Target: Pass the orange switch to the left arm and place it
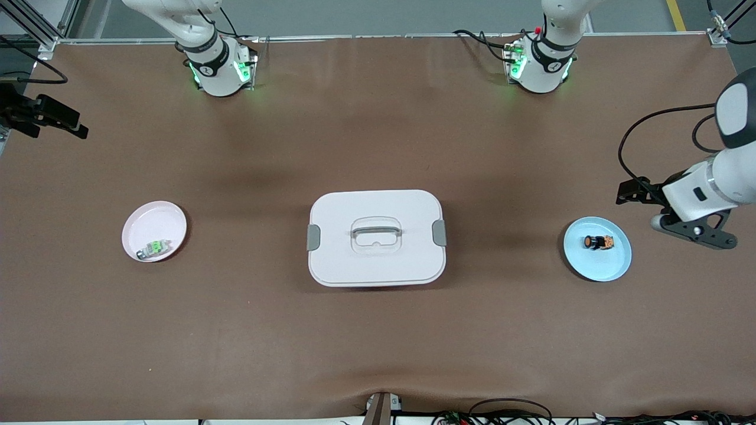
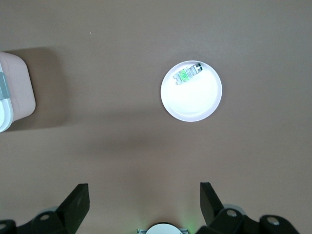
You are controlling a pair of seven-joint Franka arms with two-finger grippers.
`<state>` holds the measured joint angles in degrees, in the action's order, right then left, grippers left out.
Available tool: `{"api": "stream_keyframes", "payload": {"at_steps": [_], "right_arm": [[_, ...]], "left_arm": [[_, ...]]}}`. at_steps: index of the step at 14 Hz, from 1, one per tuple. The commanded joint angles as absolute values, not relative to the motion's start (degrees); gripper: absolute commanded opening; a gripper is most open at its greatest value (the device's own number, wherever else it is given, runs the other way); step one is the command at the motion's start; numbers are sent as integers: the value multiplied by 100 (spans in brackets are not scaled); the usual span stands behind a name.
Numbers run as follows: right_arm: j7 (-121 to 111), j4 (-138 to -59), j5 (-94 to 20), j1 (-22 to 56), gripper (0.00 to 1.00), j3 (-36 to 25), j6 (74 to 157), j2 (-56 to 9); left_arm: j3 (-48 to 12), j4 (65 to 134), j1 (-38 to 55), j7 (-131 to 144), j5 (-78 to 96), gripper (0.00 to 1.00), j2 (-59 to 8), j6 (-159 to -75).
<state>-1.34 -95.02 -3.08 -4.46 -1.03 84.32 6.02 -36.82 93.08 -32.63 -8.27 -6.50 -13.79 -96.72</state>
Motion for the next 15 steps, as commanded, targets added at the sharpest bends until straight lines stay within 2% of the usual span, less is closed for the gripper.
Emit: {"api": "stream_keyframes", "payload": {"at_steps": [1, 5, 11, 13, 15], "right_arm": [[-141, -9343, -193, -492, 100, -44, 8332, 527], [-141, -9343, -158, -501, 100, -44, 8332, 527], [-149, -9334, -149, -492, 100, -44, 8332, 527], [-149, -9334, -149, -492, 100, -44, 8332, 527], [-149, -9334, -149, -492, 100, -44, 8332, 527]], "left_arm": [[-3945, 9000, -3287, 443, -571, 100, -1363, -9370], [-4332, 8904, -3287, 2405, -615, 100, -1020, -9132], [-4202, 8525, -3183, 2347, -590, 100, -976, -8553], [-3476, 8499, -2483, 2067, -554, 100, -757, -8332], [-2082, 8499, -1176, 1925, -318, 100, -563, -8332]]}}
